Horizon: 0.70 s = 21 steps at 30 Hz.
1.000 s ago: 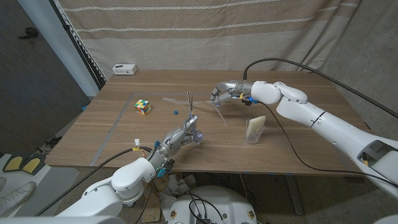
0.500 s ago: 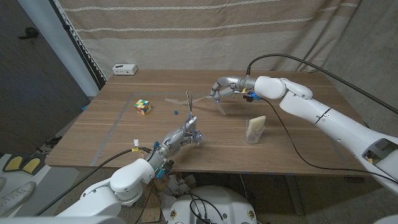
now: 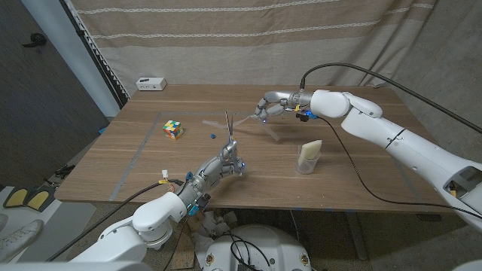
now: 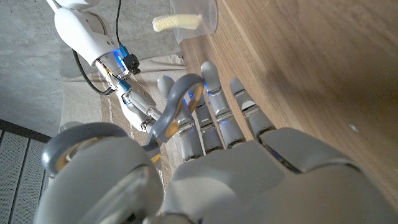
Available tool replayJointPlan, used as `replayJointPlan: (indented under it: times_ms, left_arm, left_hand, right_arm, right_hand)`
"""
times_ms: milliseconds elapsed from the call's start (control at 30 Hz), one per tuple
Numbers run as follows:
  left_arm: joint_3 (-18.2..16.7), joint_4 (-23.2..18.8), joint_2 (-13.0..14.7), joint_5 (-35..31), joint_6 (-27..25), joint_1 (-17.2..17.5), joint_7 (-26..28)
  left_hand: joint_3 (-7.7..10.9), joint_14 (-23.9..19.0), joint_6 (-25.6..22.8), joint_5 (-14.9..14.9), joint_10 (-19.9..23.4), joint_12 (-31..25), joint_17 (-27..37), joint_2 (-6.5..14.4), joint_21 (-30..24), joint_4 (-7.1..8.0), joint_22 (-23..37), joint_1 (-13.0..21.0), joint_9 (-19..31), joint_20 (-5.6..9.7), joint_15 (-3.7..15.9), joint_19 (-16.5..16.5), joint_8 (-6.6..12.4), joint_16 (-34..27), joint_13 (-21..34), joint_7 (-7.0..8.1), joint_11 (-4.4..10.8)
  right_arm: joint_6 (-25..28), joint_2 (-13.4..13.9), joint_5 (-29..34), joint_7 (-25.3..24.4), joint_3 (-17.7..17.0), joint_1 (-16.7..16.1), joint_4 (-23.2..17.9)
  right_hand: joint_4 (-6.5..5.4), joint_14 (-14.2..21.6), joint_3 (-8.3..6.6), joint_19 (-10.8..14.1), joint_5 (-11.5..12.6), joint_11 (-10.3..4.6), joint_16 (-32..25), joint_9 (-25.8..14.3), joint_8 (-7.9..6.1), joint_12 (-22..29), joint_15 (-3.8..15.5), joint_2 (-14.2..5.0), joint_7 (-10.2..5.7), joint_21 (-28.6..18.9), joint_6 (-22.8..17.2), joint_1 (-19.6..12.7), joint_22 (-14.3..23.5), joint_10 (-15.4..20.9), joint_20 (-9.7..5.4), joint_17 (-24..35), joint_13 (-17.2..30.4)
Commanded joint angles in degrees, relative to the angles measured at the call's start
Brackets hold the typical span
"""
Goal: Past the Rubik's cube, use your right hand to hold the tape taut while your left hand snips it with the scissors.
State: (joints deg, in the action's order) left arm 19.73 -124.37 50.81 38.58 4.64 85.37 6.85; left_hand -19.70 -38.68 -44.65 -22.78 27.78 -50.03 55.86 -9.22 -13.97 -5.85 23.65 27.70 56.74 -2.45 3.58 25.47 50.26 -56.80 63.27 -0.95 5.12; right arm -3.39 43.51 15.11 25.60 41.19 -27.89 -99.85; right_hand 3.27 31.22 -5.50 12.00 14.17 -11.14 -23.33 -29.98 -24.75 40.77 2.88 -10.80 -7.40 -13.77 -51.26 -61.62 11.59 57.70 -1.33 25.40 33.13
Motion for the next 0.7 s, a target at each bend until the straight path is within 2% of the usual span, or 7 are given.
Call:
replayJointPlan:
  times_ms: [33, 267, 333, 533, 633, 700]
  left_arm:
    - [1.1, 2.8, -1.0, 3.4, 1.6, -1.9, -4.3]
    - [2.5, 4.9, -1.7, 5.3, 2.3, -4.0, -8.1]
    - [3.3, 6.9, -2.5, 7.3, 2.9, -5.3, -11.6]
    - [4.4, 7.9, -2.9, 7.6, 2.3, -7.1, -12.5]
    - [4.5, 6.4, -1.8, 5.5, 0.5, -7.4, -10.1]
    - [4.6, 6.6, -1.6, 6.1, 0.1, -8.0, -10.8]
  left_hand:
    - [0.05, 0.5, 0.3, -0.2, 1.9, -40.1, 0.4, 0.1, 0.1, 0.24, 0.3, 0.2, 0.3, -0.43, 3.93, 0.0, 0.44, -0.3, 7.8, -0.22, 2.21]
    - [-0.01, 0.6, 0.2, -0.2, 1.8, -40.1, 0.6, 0.0, 0.2, 0.24, 0.5, 0.2, 0.1, -0.63, 3.86, -0.6, 0.36, -0.4, 7.8, -0.41, 2.16]
    - [-0.02, 0.5, 0.1, -0.2, 1.8, -40.1, 0.6, 0.0, 0.2, 0.24, 0.5, 0.2, 0.1, -0.66, 3.89, -0.6, 0.43, -0.4, 7.8, -0.43, 2.14]
    - [-0.06, 0.5, 0.1, -0.2, 1.8, -40.1, 0.8, -0.1, 0.1, 0.23, 0.7, 0.1, 0.1, -0.7, 3.87, -0.8, 0.42, -0.6, 7.8, -0.5, 2.17]
    - [-0.08, 0.5, 0.1, -0.2, 1.8, -40.2, 1.0, -0.1, 0.1, 0.22, 0.8, 0.1, 0.0, -0.69, 3.67, -0.9, 0.39, -0.7, 7.8, -0.61, 2.06]
    - [-0.09, 0.7, 0.0, -0.2, 1.9, -40.2, 1.1, -0.1, 0.2, 0.22, 0.8, 0.1, -0.1, -0.68, 3.79, -1.1, 0.33, -0.8, 7.8, -0.57, 2.1]
  right_arm:
    - [-1.0, 0.9, -1.5, 0.7, -0.6, -0.1, -1.0]
    - [-1.4, 1.2, -2.3, 1.0, -1.1, -0.3, -1.7]
    - [-1.8, 1.3, -2.5, 0.8, -1.3, -0.3, -1.9]
    - [-2.0, 1.4, -3.3, 1.0, -1.6, -0.7, -2.2]
    - [-2.3, 1.5, -3.1, 0.7, -1.6, -0.9, -2.3]
    - [-2.6, 1.6, -2.7, 0.3, -1.7, -1.1, -2.5]
  right_hand:
    - [-0.24, 0.5, -0.15, 0.2, -0.1, -0.18, -0.5, -0.1, 0.48, 0.4, 10.27, 0.18, -0.15, -0.2, -0.2, -0.7, 0.1, -0.2, 0.1, 0.4, 0.2]
    - [-0.3, 0.5, -0.08, 0.2, -0.2, -0.18, -0.5, -0.1, 0.63, 0.4, 10.27, 0.17, -0.18, -0.3, -0.1, -0.8, 0.1, -0.4, 0.15, 0.5, 0.1]
    - [-0.33, 0.5, -0.06, 0.2, -0.2, -0.18, -0.6, -0.2, 0.64, 0.5, 10.29, 0.15, -0.22, -0.3, -0.1, -0.8, 0.1, -0.3, 0.14, 0.6, 0.2]
    - [-0.39, 0.5, -0.03, 0.2, -0.3, -0.17, -0.7, -0.3, 0.72, 0.6, 10.29, 0.1, -0.28, -0.3, -0.1, -0.9, 0.1, -0.4, 0.09, 0.7, 0.2]
    - [-0.43, 0.5, -0.01, 0.2, -0.4, -0.17, -0.7, -0.3, 0.75, 0.6, 10.28, 0.1, -0.14, -0.3, -0.2, -0.9, 0.1, -0.5, 0.12, 0.8, 0.1]
    - [-0.45, 0.5, 0.0, 0.2, -0.4, -0.17, -0.7, -0.3, 0.81, 0.7, 10.29, 0.08, -0.23, -0.3, -0.1, -0.9, 0.1, -0.5, 0.01, 0.8, 0.2]
